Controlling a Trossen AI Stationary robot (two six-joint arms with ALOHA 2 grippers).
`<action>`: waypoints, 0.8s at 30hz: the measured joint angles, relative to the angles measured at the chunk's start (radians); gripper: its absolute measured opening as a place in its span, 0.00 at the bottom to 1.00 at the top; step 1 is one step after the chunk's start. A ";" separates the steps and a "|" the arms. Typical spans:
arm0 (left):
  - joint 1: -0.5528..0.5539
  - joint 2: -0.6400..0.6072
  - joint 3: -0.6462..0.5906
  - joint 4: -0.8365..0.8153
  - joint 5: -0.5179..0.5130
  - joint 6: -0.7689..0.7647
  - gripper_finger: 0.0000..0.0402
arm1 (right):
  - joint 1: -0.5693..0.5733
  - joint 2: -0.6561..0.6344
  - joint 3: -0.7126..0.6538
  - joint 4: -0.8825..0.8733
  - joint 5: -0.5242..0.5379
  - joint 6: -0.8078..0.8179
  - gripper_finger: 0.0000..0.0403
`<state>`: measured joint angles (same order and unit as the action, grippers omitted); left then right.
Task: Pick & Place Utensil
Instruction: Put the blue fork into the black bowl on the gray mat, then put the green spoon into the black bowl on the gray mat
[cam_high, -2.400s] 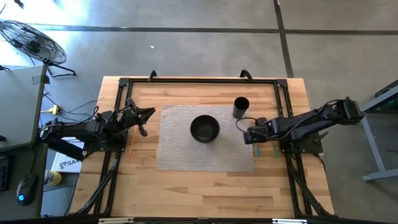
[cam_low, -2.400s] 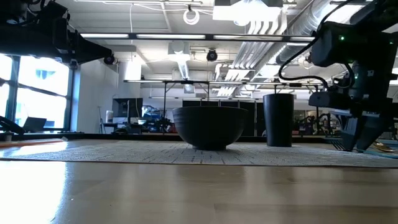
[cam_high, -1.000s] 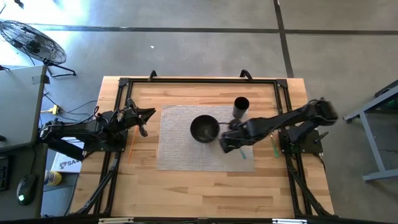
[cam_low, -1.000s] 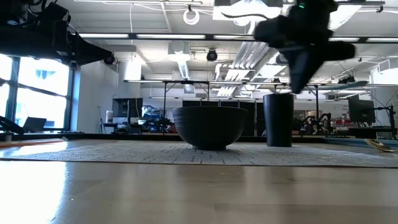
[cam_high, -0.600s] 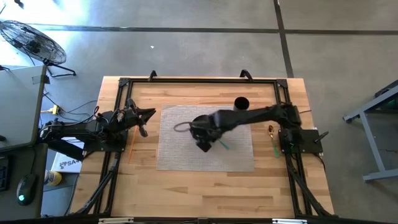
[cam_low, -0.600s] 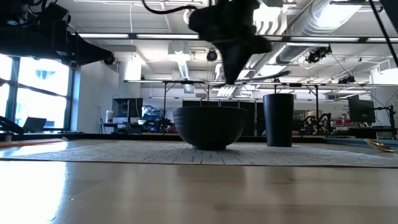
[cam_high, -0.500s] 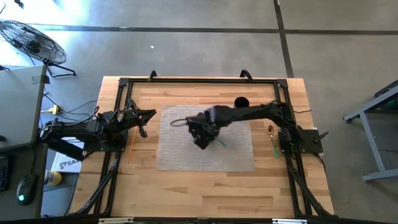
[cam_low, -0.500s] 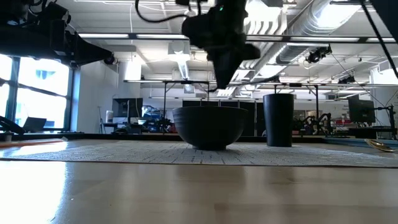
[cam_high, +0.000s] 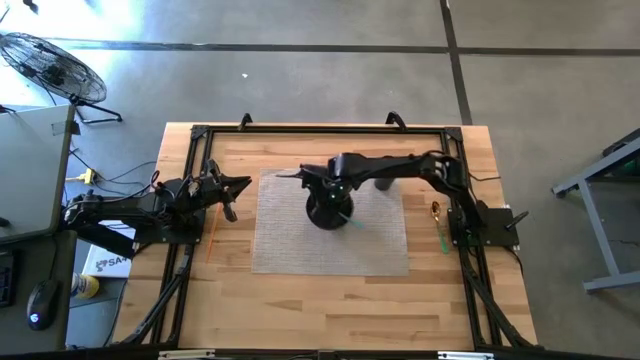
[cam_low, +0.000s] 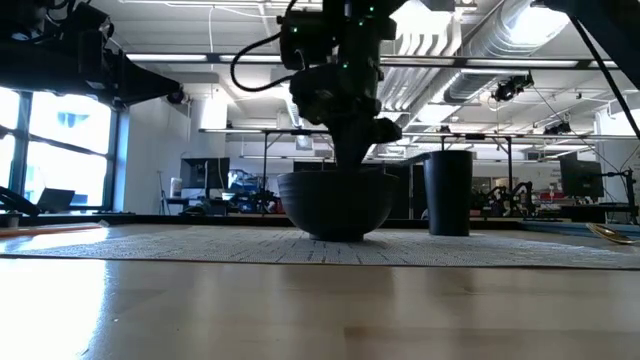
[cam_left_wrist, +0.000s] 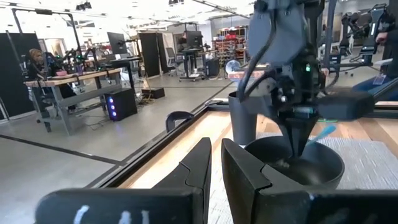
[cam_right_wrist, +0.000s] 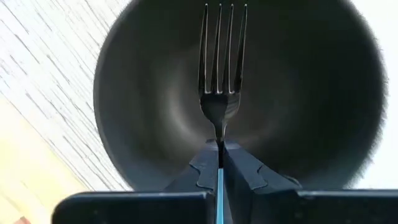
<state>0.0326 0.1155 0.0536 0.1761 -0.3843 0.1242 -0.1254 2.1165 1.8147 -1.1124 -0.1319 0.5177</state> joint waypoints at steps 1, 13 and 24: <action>0.000 0.000 0.000 0.000 0.000 0.000 0.09 | -0.001 0.000 -0.008 0.006 0.000 0.000 0.01; 0.000 0.000 0.000 0.000 -0.003 0.001 0.09 | -0.001 0.000 -0.028 0.095 0.020 -0.006 0.04; 0.000 0.000 0.000 0.000 -0.003 0.001 0.09 | -0.001 0.000 -0.029 0.098 0.039 -0.002 0.12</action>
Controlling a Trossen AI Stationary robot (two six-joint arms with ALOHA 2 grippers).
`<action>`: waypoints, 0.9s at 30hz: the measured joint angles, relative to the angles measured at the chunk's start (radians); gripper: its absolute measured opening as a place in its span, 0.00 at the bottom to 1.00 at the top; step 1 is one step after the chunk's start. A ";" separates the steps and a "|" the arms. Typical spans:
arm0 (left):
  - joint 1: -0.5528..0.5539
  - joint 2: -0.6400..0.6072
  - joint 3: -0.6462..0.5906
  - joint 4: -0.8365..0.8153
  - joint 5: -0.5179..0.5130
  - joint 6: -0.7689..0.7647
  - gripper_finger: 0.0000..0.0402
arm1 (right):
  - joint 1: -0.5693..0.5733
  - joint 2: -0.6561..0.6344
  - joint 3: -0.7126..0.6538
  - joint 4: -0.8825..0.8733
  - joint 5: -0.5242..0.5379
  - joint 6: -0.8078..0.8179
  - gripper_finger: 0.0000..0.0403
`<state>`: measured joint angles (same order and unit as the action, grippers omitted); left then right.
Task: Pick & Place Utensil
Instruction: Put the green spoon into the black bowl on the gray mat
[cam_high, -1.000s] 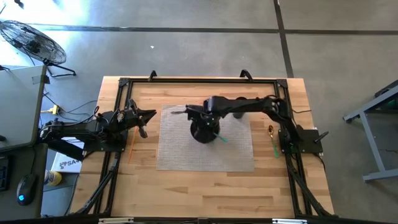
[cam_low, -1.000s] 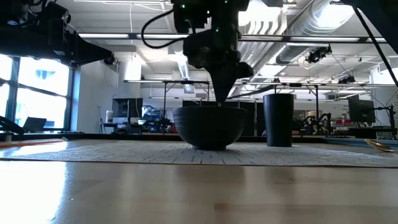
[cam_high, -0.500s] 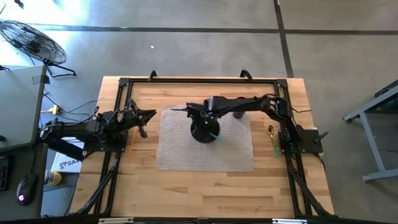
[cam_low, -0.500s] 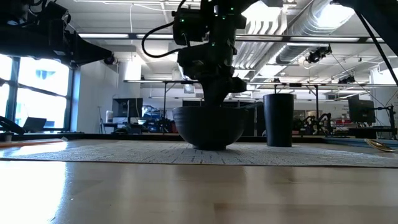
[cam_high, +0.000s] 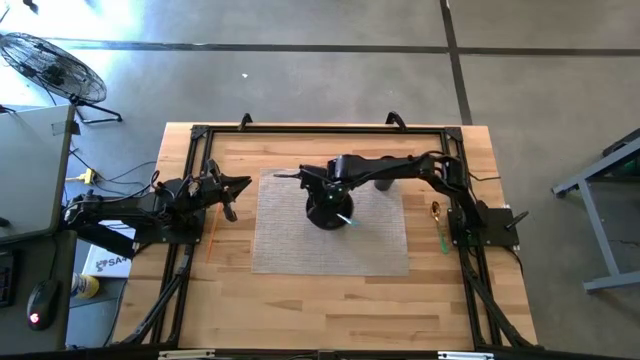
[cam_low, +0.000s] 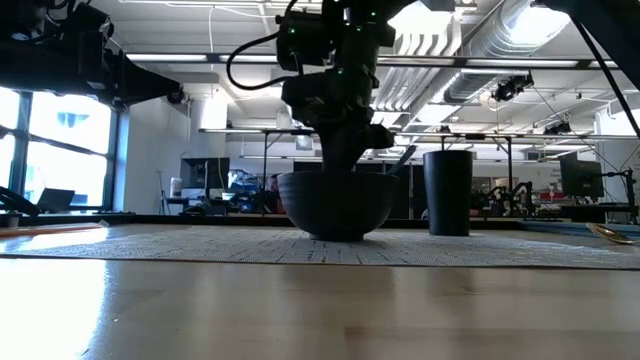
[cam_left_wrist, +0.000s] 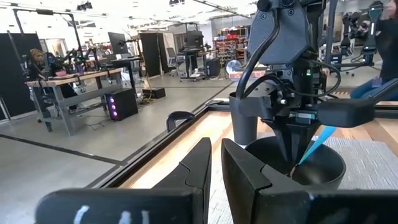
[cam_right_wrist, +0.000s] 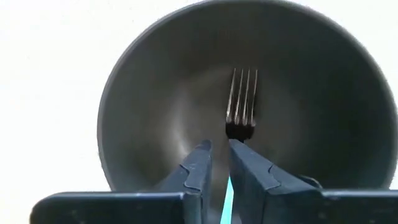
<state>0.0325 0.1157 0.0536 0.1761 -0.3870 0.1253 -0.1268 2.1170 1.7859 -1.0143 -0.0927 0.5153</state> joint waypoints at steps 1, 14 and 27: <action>0.000 0.000 0.000 0.000 0.000 0.000 0.09 | 0.000 0.000 0.000 0.003 0.008 0.000 0.13; 0.000 0.000 0.000 -0.022 0.003 0.000 0.09 | 0.077 -0.174 0.040 -0.287 0.193 0.129 0.16; 0.000 0.000 0.000 -0.021 0.003 0.000 0.09 | 0.273 -0.613 -0.506 -0.343 0.295 0.685 0.17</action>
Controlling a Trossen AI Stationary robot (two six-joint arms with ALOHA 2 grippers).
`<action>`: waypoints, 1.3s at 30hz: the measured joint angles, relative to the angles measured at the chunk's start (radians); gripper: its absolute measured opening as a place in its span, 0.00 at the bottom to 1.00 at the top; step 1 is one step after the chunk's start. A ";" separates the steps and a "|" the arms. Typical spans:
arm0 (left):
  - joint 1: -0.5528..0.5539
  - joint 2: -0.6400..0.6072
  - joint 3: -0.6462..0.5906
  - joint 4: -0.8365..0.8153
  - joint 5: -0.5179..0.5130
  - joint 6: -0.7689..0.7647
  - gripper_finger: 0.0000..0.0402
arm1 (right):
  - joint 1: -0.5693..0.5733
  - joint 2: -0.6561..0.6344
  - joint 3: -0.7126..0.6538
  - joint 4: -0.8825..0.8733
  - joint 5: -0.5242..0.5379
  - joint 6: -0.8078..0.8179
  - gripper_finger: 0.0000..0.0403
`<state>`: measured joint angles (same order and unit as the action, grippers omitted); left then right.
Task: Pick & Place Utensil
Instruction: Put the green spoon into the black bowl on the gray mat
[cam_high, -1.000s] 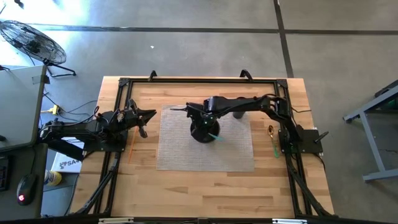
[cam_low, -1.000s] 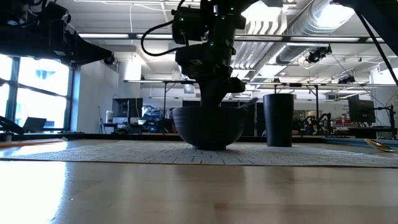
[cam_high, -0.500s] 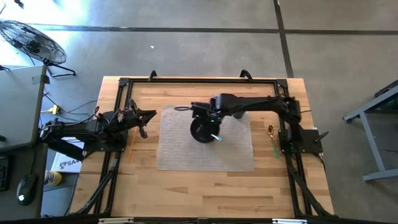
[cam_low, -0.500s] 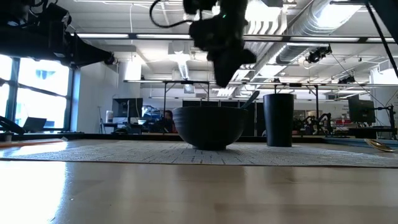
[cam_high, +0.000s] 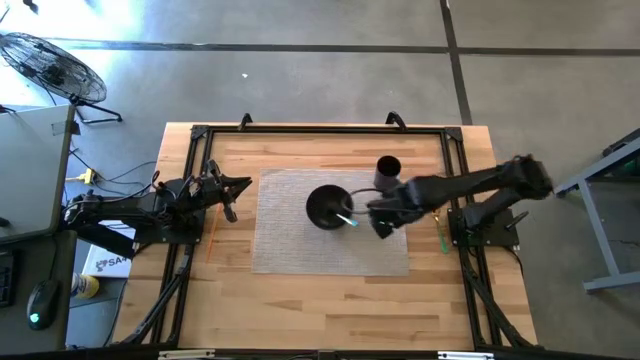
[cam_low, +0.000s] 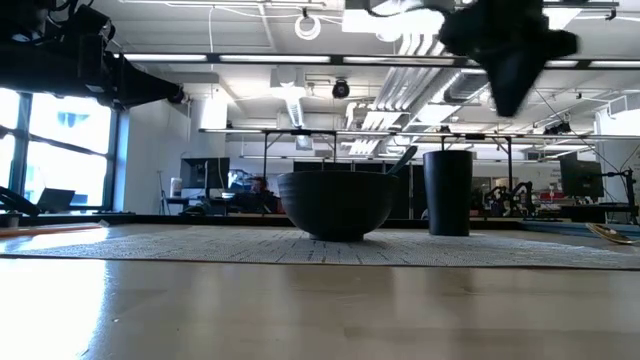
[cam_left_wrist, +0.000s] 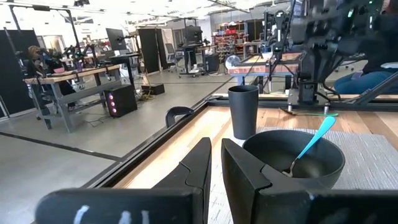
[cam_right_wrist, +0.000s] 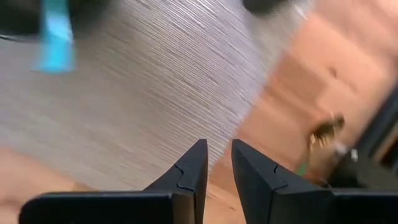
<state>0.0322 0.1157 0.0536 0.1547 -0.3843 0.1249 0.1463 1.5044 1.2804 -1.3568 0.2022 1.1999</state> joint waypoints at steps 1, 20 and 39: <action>0.000 0.000 0.000 0.000 0.000 0.000 0.09 | 0.004 -0.031 -0.057 0.011 -0.010 0.040 0.17; 0.000 0.000 0.000 0.014 0.001 -0.003 0.09 | -0.245 -0.034 -0.488 0.076 -0.281 -0.315 0.18; 0.000 0.000 0.000 0.003 0.003 -0.003 0.09 | -0.347 0.107 -0.587 0.160 -0.247 -0.671 0.34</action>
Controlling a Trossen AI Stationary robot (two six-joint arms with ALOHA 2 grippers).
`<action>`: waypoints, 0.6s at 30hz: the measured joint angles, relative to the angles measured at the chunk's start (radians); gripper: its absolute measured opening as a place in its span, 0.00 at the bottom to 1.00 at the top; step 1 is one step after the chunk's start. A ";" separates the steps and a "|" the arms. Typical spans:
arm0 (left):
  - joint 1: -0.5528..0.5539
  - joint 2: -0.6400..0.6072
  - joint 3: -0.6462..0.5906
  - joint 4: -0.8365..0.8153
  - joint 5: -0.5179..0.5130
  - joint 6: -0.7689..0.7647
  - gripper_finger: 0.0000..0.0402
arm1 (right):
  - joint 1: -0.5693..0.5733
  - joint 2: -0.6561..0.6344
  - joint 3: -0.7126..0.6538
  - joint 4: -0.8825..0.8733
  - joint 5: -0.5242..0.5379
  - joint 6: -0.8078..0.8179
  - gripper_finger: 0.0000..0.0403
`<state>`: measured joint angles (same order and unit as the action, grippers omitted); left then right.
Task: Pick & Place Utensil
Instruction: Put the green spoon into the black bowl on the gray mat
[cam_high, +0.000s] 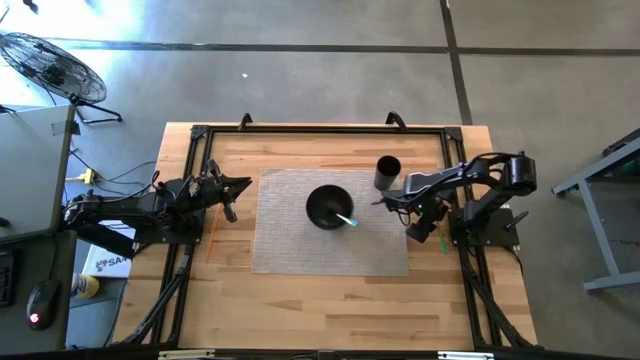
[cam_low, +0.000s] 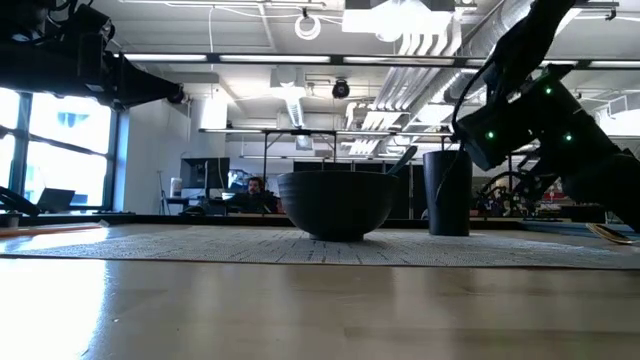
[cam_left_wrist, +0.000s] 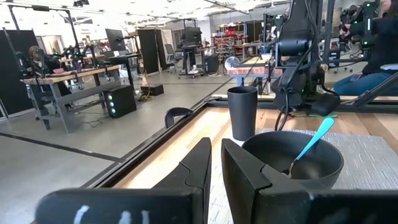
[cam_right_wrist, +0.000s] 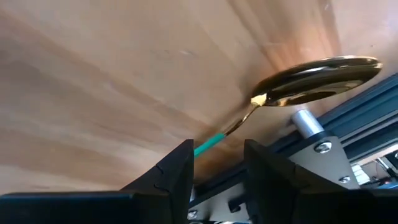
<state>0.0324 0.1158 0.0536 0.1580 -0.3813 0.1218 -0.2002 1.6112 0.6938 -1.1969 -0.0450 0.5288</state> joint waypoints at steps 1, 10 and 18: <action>0.000 0.000 0.000 0.000 0.000 0.000 0.09 | -0.006 0.000 -0.011 0.007 0.001 -0.008 0.34; 0.000 0.000 0.000 0.000 0.005 0.000 0.09 | -0.053 -0.002 -0.075 0.108 -0.048 -0.080 0.34; 0.000 0.000 0.000 0.000 0.005 0.000 0.09 | -0.047 0.000 -0.051 0.119 -0.073 -0.123 0.33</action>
<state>0.0326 0.1155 0.0536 0.1581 -0.3760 0.1219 -0.2470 1.6112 0.6433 -1.0776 -0.1180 0.4056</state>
